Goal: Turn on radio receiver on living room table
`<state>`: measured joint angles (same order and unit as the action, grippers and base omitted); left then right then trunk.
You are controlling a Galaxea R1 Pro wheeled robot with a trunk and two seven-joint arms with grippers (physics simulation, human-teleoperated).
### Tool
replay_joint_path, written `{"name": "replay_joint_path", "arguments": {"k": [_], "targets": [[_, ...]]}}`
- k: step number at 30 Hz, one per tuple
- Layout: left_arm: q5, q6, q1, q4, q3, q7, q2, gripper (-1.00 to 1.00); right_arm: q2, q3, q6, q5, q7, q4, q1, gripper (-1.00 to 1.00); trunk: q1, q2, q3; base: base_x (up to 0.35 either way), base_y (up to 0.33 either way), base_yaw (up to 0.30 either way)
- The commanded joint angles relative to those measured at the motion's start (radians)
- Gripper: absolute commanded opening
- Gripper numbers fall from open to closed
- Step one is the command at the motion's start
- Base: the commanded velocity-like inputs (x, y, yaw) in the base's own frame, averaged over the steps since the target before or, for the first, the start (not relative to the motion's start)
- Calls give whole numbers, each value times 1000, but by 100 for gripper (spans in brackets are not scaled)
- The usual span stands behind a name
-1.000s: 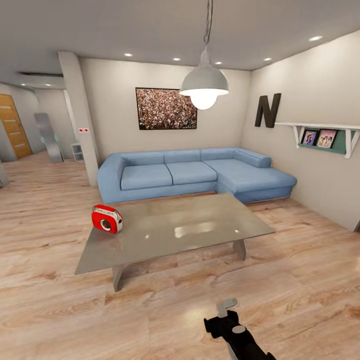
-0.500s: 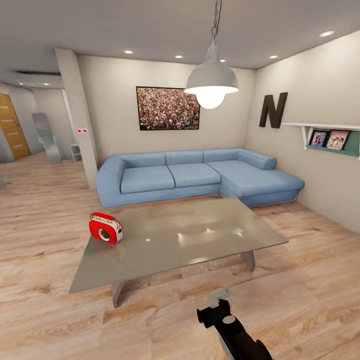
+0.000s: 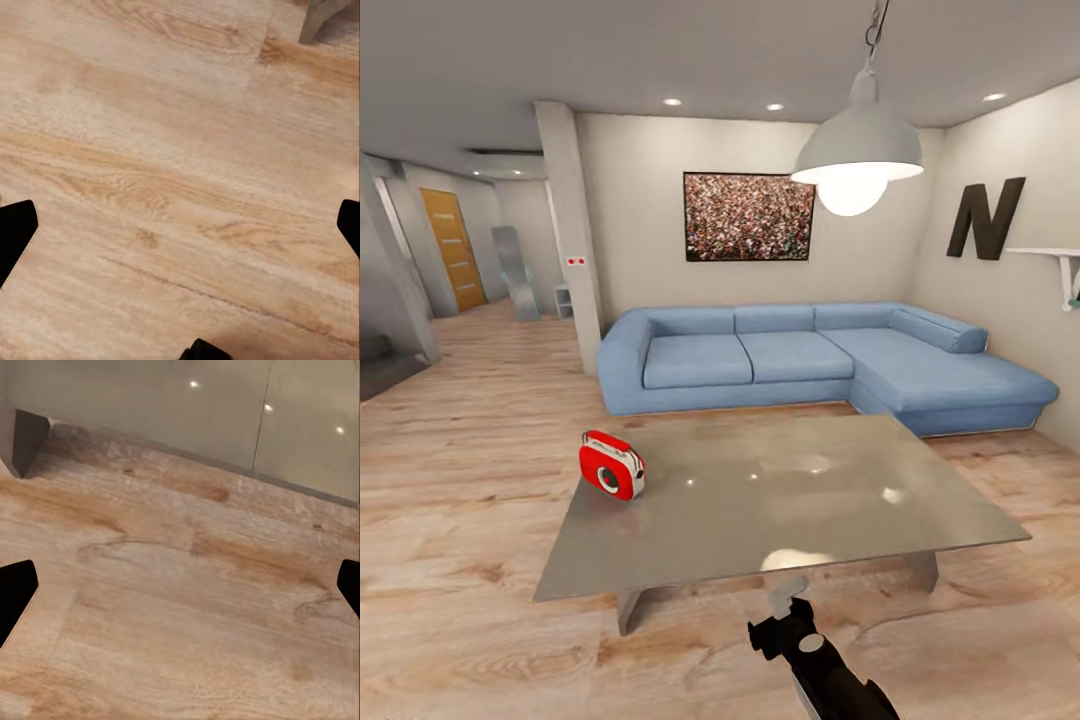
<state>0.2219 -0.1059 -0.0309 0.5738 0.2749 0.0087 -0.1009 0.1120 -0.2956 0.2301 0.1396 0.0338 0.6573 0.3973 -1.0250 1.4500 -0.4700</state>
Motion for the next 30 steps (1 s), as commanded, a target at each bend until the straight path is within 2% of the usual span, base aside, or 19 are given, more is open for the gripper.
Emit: {"name": "replay_joint_path", "arguments": {"k": [1,15,30], "targets": [[0,0,0,0,1,0,-1,100,0,1,0,0,0,0,0,100,0,0,0,329,3,300],[-1,-1,0,-2,3,1,-3,100,0,1,2,-1,-3,-1,0,100,0,0,0,330,-9,300],[-1,-1,0,-2,3,1,-2,100,0,1,2,0,-3,-1,0,100,0,0,0,316,-171,300]]}}
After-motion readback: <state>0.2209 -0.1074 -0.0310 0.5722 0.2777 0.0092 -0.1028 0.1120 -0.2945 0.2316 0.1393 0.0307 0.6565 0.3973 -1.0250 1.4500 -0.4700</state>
